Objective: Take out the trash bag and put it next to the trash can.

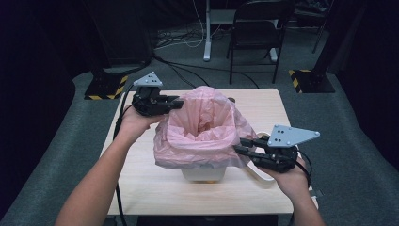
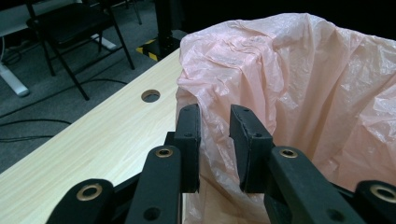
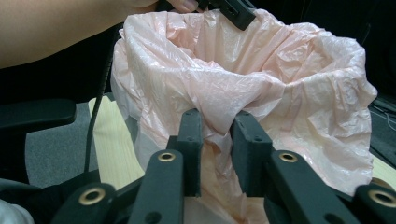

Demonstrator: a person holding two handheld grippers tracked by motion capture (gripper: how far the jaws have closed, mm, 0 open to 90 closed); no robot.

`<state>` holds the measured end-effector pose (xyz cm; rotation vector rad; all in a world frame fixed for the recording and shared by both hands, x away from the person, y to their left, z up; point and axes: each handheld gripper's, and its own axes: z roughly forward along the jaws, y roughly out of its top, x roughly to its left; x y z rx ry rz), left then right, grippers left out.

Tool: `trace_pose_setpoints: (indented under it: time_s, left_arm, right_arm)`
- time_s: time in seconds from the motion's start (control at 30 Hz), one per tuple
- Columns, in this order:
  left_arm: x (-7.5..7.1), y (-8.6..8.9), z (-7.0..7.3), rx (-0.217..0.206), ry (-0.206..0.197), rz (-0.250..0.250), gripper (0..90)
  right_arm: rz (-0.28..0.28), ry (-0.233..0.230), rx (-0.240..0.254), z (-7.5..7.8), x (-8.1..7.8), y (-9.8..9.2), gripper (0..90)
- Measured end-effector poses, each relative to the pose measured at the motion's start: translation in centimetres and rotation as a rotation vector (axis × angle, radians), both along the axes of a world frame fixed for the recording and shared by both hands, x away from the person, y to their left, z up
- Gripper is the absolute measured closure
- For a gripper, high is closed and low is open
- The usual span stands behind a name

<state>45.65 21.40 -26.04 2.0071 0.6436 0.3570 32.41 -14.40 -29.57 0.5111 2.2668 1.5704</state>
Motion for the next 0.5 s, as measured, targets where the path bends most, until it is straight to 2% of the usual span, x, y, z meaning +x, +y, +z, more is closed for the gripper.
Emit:
trace_pose_setpoints:
  time_s: [0.2,0.33,0.5]
  left_arm:
    - [0.1,-0.1,0.2,-0.013,-0.01,0.009,75.4]
    - [0.1,-0.3,0.3,-0.001,-0.019,0.015,78.4]
    - [0.2,-0.2,0.6,-0.009,-0.028,0.019,81.2]
  right_arm:
    - [-0.003,-0.016,-0.009,0.3,-0.1,0.0,78.2]
    - [-0.005,-0.033,-0.009,0.7,-0.2,-0.1,80.2]
    - [-0.011,-0.056,-0.003,1.1,-0.4,-0.2,80.9]
